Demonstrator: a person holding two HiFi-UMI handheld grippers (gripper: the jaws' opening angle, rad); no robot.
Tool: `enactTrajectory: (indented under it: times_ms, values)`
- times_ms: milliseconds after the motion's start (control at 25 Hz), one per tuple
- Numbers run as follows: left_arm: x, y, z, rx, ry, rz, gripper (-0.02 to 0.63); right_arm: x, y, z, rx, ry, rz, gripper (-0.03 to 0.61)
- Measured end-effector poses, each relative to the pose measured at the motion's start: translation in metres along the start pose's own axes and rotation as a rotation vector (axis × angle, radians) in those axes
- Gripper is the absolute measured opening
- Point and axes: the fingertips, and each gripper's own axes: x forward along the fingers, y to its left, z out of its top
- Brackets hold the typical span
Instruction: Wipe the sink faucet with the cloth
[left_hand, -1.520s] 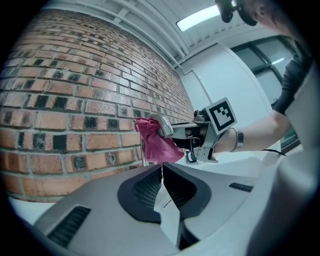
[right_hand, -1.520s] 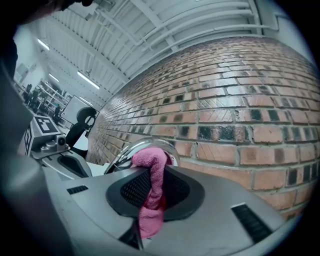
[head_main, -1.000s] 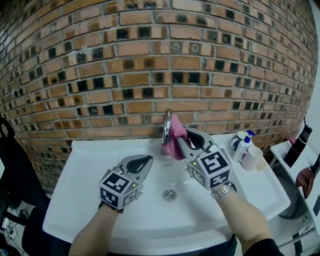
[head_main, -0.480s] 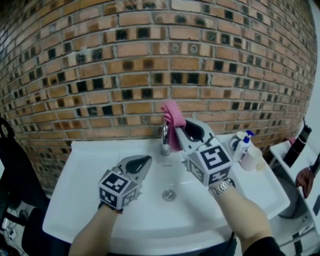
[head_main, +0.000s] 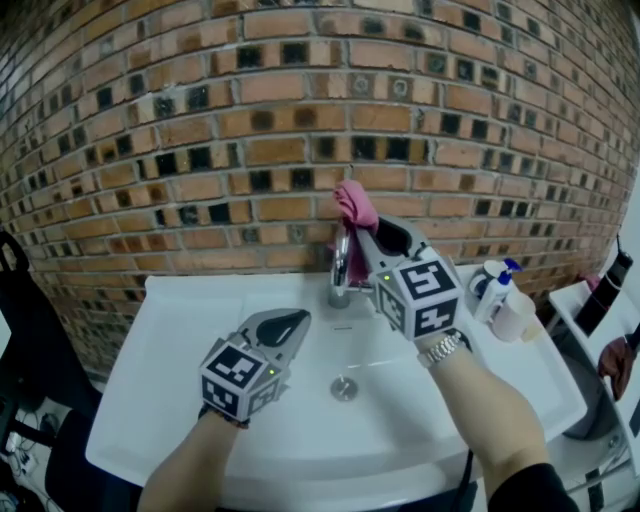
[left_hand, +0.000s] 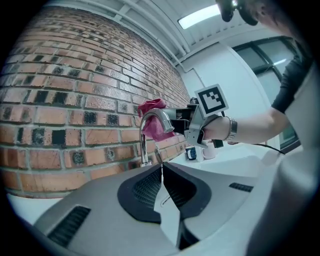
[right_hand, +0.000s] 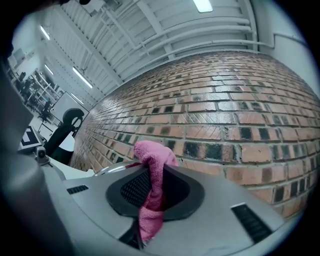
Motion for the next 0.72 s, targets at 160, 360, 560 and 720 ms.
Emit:
enactTrajectory:
  times_ms: [160,360,560,720]
  values:
    - [0.000,-0.002,-0.001,-0.008,0.008,-0.004,0.017,0.011,-0.007,-0.012,0.006,0.027,-0.009,0.061]
    - [0.000,-0.002,-0.002,-0.010,0.014,-0.004,0.017,0.023,-0.014,-0.034,0.016,0.074,-0.017,0.061]
    - [0.000,-0.004,0.000,-0.006,0.012,-0.016,0.017,0.031,-0.016,-0.056,0.023,0.121,-0.025,0.060]
    - [0.000,-0.005,0.000,-0.004,0.013,-0.014,0.017,0.033,-0.017,-0.072,0.030,0.163,-0.031,0.060]
